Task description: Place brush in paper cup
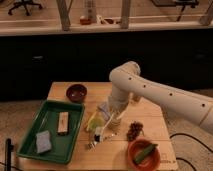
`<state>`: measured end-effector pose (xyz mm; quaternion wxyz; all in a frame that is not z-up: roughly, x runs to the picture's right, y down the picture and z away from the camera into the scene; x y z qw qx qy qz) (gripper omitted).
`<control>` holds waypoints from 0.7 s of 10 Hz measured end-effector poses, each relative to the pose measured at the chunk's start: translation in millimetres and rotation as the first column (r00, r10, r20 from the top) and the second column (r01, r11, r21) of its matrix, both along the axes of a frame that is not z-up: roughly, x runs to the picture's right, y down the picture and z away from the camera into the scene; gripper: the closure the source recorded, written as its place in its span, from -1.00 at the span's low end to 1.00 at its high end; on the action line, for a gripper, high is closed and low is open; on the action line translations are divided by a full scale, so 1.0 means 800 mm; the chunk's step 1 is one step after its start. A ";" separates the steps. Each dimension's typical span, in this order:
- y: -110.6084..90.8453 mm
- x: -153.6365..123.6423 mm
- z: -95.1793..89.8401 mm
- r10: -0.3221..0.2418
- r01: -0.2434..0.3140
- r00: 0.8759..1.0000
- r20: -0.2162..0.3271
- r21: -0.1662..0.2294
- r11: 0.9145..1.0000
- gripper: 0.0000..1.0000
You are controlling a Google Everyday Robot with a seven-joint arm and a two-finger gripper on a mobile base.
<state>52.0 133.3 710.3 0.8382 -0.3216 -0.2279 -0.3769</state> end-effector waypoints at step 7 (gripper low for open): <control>-0.017 0.023 0.013 -0.060 0.061 0.996 0.061 -0.008 0.998 1.00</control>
